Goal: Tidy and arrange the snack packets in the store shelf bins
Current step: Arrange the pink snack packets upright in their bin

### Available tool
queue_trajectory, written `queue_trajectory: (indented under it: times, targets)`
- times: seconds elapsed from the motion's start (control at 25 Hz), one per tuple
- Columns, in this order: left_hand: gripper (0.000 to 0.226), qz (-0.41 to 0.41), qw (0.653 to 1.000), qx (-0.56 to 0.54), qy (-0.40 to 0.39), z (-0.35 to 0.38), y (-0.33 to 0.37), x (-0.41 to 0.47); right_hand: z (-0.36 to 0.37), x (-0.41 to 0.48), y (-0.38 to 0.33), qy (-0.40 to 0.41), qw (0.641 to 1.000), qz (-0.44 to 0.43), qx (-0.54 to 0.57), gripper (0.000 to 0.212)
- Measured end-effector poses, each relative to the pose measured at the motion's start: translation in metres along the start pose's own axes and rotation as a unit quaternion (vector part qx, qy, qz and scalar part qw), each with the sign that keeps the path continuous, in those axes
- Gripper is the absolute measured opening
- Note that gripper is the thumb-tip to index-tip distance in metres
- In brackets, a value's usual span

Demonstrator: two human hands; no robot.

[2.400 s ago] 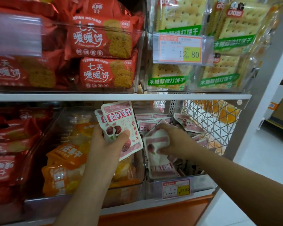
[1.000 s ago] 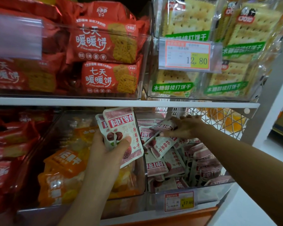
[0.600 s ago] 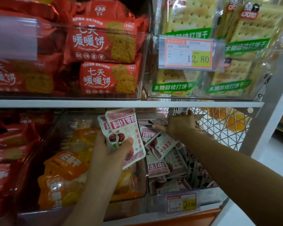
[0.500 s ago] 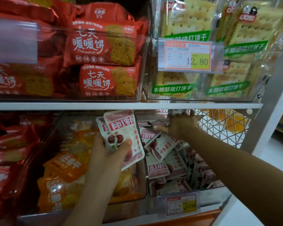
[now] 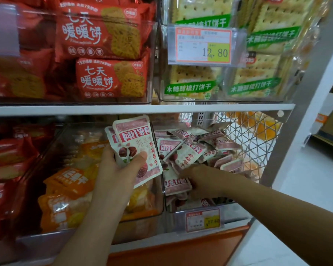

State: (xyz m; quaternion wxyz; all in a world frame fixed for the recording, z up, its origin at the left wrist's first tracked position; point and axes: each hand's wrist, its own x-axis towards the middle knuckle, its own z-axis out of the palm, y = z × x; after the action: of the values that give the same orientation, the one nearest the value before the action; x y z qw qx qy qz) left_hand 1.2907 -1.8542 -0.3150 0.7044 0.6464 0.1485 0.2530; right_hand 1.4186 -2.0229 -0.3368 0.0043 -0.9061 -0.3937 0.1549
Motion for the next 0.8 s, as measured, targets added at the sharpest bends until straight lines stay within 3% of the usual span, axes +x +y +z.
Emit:
queue_trajectory:
  times: [0.12,0.28,0.36,0.48,0.6,0.8]
  targets:
    - [0.036,-0.006,1.0,-0.01,0.003,0.0,-0.001,0.001,0.011,0.015,-0.001,0.047,0.999,0.017,-0.005,0.065]
    - [0.033,-0.005,1.0,-0.015,0.002,-0.001,-0.001,0.003,0.01,0.017,0.001,0.122,0.992,-0.005,-0.012,0.011]
    - [0.035,-0.007,1.0,-0.019,0.001,-0.002,-0.002,0.004,0.001,0.011,0.003,0.154,0.988,-0.006,-0.014,0.022]
    - [0.036,-0.005,1.0,-0.022,0.002,-0.003,-0.001,0.003,-0.017,0.001,0.004,0.218,0.972,0.004,0.089,0.021]
    - [0.038,-0.005,1.0,-0.016,0.002,-0.003,0.001,0.0,-0.024,-0.011,-0.003,0.156,0.961,0.007,0.227,0.012]
    - [0.038,0.003,1.0,-0.018,0.0,-0.005,0.005,-0.002,-0.029,-0.026,-0.008,0.02,0.999,0.011,0.047,0.017]
